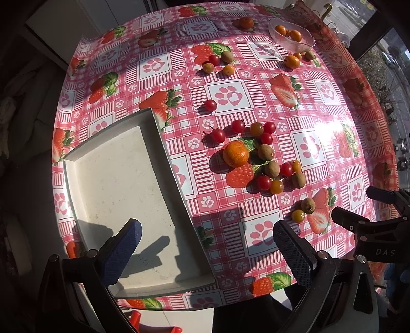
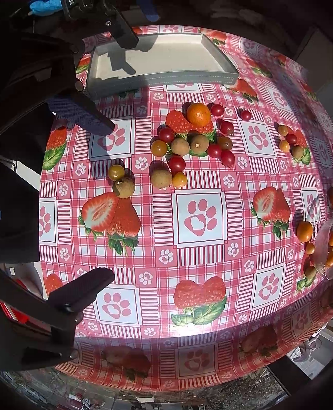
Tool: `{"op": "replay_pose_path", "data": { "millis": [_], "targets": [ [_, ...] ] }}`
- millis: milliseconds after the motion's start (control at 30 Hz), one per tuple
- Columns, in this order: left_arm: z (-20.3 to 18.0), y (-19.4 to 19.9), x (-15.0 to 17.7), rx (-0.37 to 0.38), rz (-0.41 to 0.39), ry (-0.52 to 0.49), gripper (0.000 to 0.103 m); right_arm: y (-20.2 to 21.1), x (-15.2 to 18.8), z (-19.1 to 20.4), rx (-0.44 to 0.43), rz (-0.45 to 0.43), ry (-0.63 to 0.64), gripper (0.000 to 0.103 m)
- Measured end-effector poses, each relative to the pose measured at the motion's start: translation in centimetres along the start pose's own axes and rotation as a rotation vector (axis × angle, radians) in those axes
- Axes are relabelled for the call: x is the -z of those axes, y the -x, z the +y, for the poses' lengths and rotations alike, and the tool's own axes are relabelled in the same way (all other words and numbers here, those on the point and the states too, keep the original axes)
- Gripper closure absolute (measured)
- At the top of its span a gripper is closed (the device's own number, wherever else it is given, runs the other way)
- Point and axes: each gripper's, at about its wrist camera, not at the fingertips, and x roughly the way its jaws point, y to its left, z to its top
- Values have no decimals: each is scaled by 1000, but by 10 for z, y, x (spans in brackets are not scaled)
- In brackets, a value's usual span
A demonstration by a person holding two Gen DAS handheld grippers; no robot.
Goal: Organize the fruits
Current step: 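Move both grippers toward the pile of fruit beside the white tray, then grasp a red cherry tomato with the left gripper while the right gripper grasps a kiwi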
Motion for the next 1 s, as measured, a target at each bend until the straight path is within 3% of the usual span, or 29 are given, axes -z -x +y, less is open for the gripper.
{"op": "replay_pose_path", "data": {
  "millis": [467, 900, 1000],
  "targets": [
    [7, -40, -51, -21, -35, 32, 0, -32, -17, -1, -5, 22, 11, 0],
    [0, -82, -115, -22, -127, 31, 0, -65, -33, 9, -3, 7, 28, 3],
    [-6, -98, -124, -37, -106, 2, 18, -70, -38, 12, -5, -10, 34, 4]
  ]
}}
